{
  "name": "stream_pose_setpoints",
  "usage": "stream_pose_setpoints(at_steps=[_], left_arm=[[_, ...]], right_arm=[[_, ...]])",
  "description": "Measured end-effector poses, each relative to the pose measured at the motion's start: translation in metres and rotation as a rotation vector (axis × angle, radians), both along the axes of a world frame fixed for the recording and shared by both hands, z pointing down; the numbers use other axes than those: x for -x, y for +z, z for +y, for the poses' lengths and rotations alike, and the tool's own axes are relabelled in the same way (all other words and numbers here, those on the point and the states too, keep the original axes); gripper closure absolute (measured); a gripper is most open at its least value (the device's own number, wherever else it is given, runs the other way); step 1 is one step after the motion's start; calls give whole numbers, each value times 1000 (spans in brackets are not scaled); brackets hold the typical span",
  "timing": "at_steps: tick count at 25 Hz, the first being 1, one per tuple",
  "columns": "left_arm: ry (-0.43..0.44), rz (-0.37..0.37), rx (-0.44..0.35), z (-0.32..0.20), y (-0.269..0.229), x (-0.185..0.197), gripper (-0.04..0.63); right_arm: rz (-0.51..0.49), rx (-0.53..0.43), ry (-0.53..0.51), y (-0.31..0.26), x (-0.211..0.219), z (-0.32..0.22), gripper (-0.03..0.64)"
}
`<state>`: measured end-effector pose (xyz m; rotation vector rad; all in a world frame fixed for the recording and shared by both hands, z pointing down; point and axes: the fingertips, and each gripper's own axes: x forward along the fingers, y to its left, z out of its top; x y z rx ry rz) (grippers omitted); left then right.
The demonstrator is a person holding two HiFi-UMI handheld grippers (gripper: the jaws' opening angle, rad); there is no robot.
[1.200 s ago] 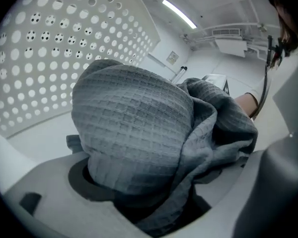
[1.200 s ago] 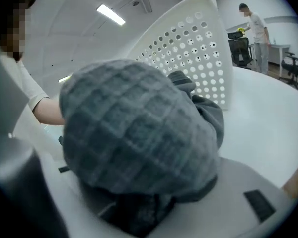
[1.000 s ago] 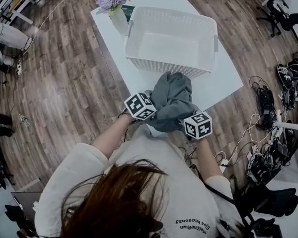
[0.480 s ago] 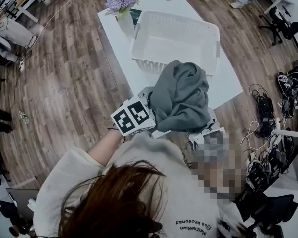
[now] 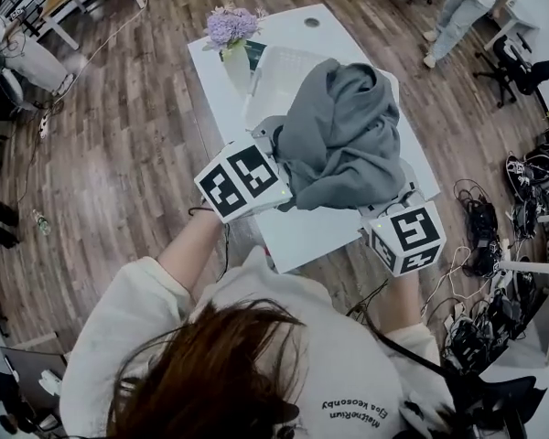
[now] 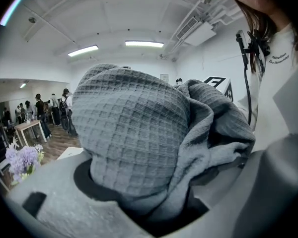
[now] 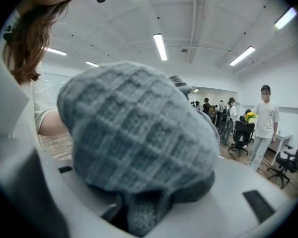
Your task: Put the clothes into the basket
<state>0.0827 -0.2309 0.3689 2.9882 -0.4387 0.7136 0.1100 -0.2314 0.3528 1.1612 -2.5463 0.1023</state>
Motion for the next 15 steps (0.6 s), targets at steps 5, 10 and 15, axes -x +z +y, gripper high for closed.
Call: stream_pose_setpoints(at_steps=[5, 10, 15], left_arm=[[-40, 3, -45, -58, -21, -2, 201], [-75, -4, -61, -108, -13, -6, 201], [-81, -31, -18, -141, 19, -12, 201]], right_arm=[[20, -46, -13, -20, -3, -59, 385], [41, -35, -10, -11, -8, -109, 385], [45, 44, 10, 24, -16, -142, 385]])
